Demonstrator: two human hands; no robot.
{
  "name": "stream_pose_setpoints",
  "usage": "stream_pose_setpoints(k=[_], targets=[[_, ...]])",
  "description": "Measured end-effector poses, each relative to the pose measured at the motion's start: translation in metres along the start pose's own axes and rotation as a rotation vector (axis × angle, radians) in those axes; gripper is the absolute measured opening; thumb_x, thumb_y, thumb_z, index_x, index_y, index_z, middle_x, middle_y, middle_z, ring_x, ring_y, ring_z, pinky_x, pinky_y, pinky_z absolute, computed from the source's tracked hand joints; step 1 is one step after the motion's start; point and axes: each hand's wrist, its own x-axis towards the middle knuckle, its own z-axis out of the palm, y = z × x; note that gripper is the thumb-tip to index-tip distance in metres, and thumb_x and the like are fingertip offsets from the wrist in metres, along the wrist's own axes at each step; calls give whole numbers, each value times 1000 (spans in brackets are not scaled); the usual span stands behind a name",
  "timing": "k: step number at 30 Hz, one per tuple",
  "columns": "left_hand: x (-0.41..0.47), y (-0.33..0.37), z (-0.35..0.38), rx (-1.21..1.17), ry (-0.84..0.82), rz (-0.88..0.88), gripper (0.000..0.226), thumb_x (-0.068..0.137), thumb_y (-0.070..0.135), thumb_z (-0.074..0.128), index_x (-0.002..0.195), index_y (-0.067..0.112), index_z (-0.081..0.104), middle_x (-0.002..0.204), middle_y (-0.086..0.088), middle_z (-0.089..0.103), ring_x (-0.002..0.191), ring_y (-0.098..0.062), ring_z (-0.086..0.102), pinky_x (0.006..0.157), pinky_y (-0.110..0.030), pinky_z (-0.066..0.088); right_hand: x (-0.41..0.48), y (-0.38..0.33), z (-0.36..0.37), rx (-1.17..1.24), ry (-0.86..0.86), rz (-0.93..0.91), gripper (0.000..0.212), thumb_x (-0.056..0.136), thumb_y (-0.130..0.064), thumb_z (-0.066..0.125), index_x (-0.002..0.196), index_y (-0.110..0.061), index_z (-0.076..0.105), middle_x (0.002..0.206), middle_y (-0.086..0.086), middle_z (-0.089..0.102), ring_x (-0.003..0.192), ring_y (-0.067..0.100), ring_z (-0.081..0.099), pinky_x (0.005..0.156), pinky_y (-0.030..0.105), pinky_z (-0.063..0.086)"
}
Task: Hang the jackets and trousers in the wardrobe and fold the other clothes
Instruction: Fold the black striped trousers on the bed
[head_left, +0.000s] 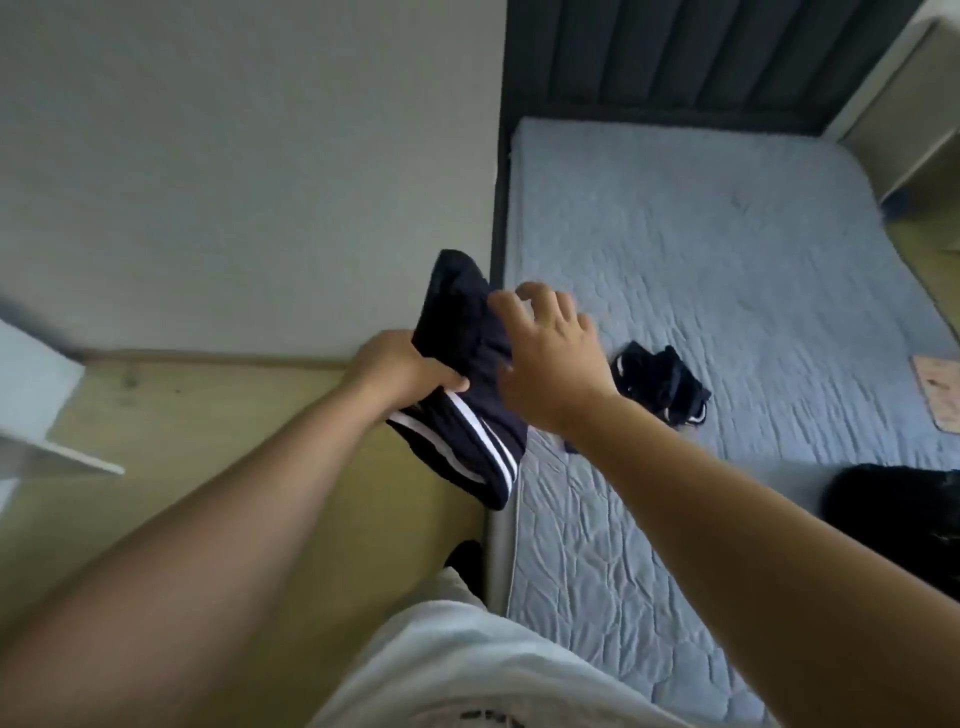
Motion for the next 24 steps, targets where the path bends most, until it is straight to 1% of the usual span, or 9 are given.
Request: stream_pose_setpoints(k=[5, 8, 11, 13, 15, 17, 19, 22, 24], targets=[[-75, -42, -53, -714, 262, -224, 39, 58, 26, 91, 93, 18, 74, 79, -3, 78, 70, -25, 76, 68, -39, 62, -22, -74, 3, 482, -105, 86, 44, 89, -18, 58, 131, -18, 47, 130, 10, 49, 115, 36, 53, 95, 49, 48], [-113, -65, -84, -985, 381, -311, 42, 63, 23, 91, 100, 17, 72, 82, -7, 78, 69, -29, 76, 61, -44, 62, -31, -119, 6, 516, -92, -9, 37, 89, -19, 56, 125, -22, 52, 125, 5, 50, 109, 31, 54, 91, 44, 50], [-144, -91, -112, -1135, 458, -373, 43, 66, 25, 90, 103, 14, 72, 81, -10, 78, 67, -31, 76, 52, -40, 59, -36, -162, 4, 589, -27, -22, 11, 90, -31, 57, 96, -21, 57, 99, -2, 52, 89, 25, 54, 74, 34, 45], [-160, -108, -128, -1210, 528, -416, 44, 66, 28, 91, 102, 12, 71, 80, -10, 78, 66, -32, 76, 51, -39, 60, -34, -187, 2, 628, -174, 4, 31, 94, -41, 53, 74, -18, 55, 75, -3, 57, 71, 25, 57, 61, 32, 43], [-173, -125, -143, -1288, 596, -445, 42, 68, 32, 90, 99, 11, 70, 77, -11, 77, 64, -31, 75, 50, -38, 59, -33, -213, 0, 732, -541, 126, 54, 98, -57, 43, 75, -13, 66, 71, -1, 70, 68, 23, 66, 64, 31, 48], [-183, -144, -156, -1351, 632, -460, 41, 72, 37, 87, 100, 13, 71, 78, -11, 77, 65, -32, 75, 54, -35, 59, -35, -239, 3, 860, -890, 288, 79, 92, -77, 35, 94, -9, 74, 88, 4, 78, 83, 24, 73, 76, 34, 55], [-192, -165, -170, -1407, 674, -465, 41, 74, 40, 85, 104, 14, 71, 80, -10, 78, 67, -31, 76, 55, -33, 59, -34, -267, 13, 978, -1073, 390, 99, 78, -92, 36, 109, -5, 70, 107, 13, 74, 97, 31, 71, 88, 43, 56], [-199, -199, -194, -1453, 749, -463, 37, 77, 38, 84, 102, 14, 70, 74, -9, 76, 62, -29, 74, 43, -34, 56, -27, -319, 30, 1163, -1204, 511, 124, 60, -100, 48, 137, -3, 48, 138, 25, 54, 122, 41, 58, 95, 52, 50], [-204, -225, -213, -1471, 792, -479, 35, 78, 38, 84, 97, 14, 68, 65, -8, 74, 54, -26, 72, 36, -33, 52, -21, -365, 40, 1249, -1188, 568, 129, 54, -100, 54, 146, -11, 41, 143, 24, 50, 130, 43, 51, 103, 56, 45]])
